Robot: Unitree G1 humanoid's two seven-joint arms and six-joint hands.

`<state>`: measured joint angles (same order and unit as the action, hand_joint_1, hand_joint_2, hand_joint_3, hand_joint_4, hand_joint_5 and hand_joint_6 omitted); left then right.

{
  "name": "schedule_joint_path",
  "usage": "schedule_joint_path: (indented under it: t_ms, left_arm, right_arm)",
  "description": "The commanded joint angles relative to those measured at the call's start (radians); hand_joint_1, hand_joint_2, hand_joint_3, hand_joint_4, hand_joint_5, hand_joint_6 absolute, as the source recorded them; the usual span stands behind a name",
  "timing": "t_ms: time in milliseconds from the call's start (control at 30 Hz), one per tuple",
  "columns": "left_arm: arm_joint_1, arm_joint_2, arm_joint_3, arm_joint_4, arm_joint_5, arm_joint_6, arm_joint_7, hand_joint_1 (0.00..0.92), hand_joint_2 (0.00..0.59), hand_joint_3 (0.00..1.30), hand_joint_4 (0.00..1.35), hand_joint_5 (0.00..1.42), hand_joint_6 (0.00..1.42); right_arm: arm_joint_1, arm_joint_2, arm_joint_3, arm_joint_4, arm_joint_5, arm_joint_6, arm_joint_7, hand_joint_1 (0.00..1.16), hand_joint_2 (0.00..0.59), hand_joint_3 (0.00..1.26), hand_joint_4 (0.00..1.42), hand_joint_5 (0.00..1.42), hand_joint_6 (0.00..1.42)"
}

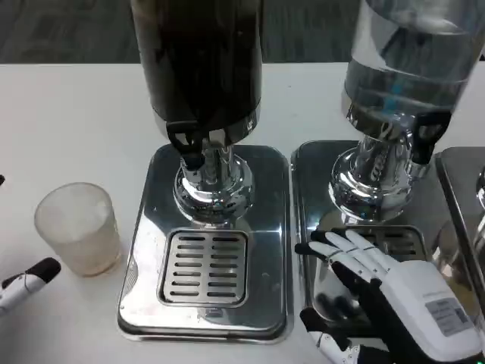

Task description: Grasp the cup under the faucet to collect the drink, then remove the cup.

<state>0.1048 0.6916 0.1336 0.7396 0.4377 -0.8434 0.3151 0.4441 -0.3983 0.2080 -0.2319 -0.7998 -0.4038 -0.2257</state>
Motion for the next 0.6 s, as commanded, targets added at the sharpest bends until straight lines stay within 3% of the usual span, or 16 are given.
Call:
schedule_joint_path:
  t_ms: [33, 600]
  left_arm:
    - [-0.021, 0.011, -0.017, 0.025, 0.004, 0.012, 0.005, 0.08, 0.039, 0.0, 0.0, 0.0, 0.09]
    - [-0.138, 0.006, -0.085, 0.161, -0.001, 0.021, -0.002, 0.102, 0.046, 0.0, 0.0, 0.02, 0.12]
  right_arm:
    - [-0.002, -0.008, 0.0, 0.005, 0.009, -0.007, 0.004, 0.5, 0.386, 0.24, 0.14, 0.11, 0.3]
    - [-0.001, -0.01, -0.002, -0.003, 0.017, -0.004, 0.015, 0.5, 0.386, 0.24, 0.15, 0.11, 0.32]
